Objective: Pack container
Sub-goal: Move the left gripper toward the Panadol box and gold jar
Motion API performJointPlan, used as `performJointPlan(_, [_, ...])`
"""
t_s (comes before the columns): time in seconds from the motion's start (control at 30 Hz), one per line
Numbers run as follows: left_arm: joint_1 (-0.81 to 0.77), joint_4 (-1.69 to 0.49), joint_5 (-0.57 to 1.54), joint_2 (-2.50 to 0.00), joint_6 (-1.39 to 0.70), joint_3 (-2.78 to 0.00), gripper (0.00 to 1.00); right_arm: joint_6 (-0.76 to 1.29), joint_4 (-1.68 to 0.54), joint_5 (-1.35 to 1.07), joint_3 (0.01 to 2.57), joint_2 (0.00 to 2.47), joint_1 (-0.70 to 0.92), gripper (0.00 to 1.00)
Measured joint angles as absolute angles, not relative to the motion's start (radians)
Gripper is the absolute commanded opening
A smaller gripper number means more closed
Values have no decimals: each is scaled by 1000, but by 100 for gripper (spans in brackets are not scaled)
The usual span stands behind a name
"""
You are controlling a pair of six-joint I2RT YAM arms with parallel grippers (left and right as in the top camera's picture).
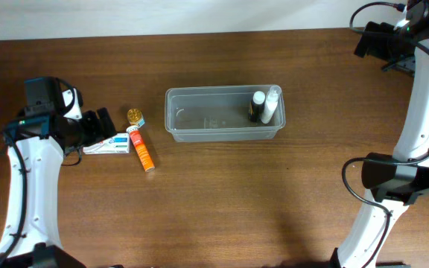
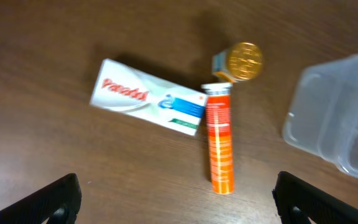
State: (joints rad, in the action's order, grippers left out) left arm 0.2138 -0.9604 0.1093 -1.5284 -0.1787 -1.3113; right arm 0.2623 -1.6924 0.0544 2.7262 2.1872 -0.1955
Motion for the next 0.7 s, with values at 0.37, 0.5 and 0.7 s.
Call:
performJointPlan(0.37, [214,-912,52,-1732,-496,-1315,99,262,-1692,55,2726,2187,-196,99])
performJointPlan(0.5, [214,-874,71,-1795,-581,-1315,100,262,-1692,55,2726,2187,-196,98])
performJointPlan(0.7, [214,-832,96,-1843,-640,-1315,100,262,-1692,55,2726,2187,-196,98])
